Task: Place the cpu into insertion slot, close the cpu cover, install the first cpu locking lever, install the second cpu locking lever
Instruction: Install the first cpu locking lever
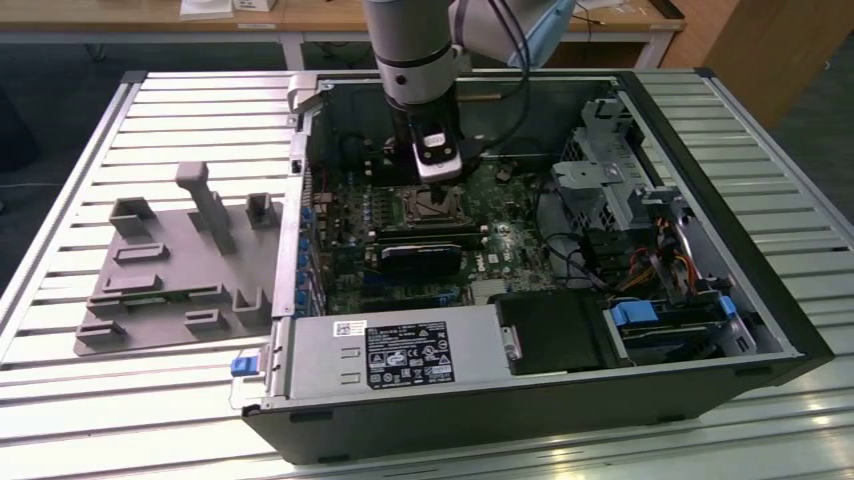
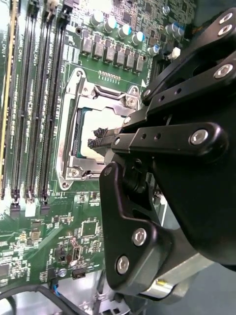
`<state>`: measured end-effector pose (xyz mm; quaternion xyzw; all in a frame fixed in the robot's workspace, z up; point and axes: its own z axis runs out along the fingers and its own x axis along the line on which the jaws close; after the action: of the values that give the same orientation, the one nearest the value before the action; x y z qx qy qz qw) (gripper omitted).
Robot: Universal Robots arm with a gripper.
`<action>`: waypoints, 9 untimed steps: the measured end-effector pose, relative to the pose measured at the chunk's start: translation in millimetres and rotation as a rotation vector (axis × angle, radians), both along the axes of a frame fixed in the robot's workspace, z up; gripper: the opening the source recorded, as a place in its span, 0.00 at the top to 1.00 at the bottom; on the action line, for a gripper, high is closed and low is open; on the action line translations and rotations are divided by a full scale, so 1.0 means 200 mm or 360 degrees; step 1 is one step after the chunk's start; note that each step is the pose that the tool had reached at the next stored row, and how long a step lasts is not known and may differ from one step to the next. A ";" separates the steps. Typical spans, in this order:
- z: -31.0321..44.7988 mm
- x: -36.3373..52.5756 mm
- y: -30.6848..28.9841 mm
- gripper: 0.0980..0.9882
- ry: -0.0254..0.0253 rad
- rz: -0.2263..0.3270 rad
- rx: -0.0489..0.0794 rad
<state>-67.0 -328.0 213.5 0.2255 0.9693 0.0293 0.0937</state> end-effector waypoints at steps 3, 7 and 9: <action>0.000 0.000 0.000 1.00 -0.00002 0.0031 -0.0003; 0.007 0.000 0.000 1.00 0.00002 0.0064 -0.0010; 0.016 0.000 0.000 1.00 -0.00001 0.0072 -0.0012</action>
<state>-67.0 -328.0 216.7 0.2033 0.9742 0.0278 0.0938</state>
